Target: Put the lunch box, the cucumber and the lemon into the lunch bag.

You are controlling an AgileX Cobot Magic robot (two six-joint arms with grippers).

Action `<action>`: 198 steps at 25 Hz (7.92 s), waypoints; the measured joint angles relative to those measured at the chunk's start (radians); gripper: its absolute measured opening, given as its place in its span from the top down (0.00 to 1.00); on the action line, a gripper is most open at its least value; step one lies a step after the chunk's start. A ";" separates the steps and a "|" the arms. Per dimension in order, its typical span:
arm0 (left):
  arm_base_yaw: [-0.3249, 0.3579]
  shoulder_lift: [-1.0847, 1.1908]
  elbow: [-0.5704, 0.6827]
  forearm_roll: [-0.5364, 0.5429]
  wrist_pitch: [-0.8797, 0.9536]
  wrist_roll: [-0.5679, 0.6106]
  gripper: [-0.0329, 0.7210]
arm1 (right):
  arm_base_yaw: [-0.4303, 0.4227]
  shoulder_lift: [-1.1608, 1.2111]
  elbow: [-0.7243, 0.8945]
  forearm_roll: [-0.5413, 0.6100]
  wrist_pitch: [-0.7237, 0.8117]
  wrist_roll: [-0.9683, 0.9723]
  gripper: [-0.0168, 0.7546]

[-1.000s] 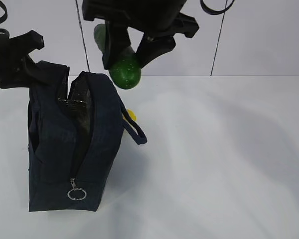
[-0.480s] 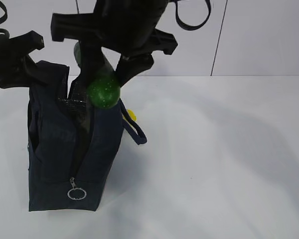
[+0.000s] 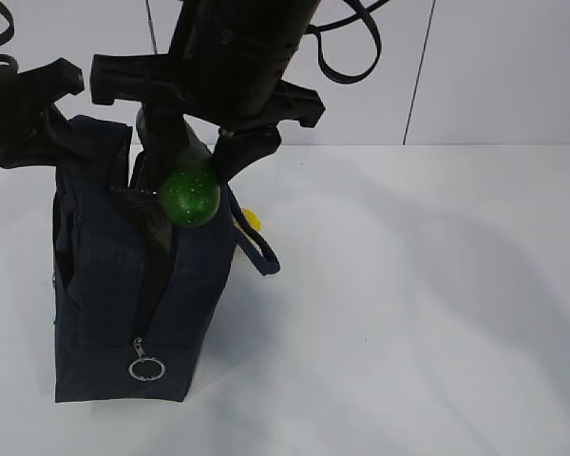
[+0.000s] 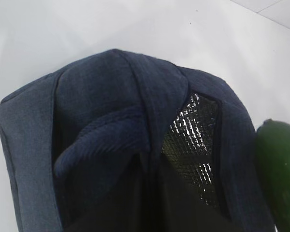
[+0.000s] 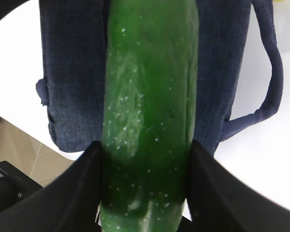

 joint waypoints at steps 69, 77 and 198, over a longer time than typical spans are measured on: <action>0.002 0.000 0.000 0.004 -0.003 0.011 0.95 | -0.366 0.204 -0.313 0.064 -0.002 -0.405 0.28; 0.004 0.000 0.000 0.045 0.002 0.011 0.95 | -0.414 0.379 -0.307 0.196 -0.008 -0.531 0.28; 0.050 0.000 0.000 0.045 0.012 0.011 0.95 | -0.208 -0.078 -0.069 0.072 0.002 -0.252 0.48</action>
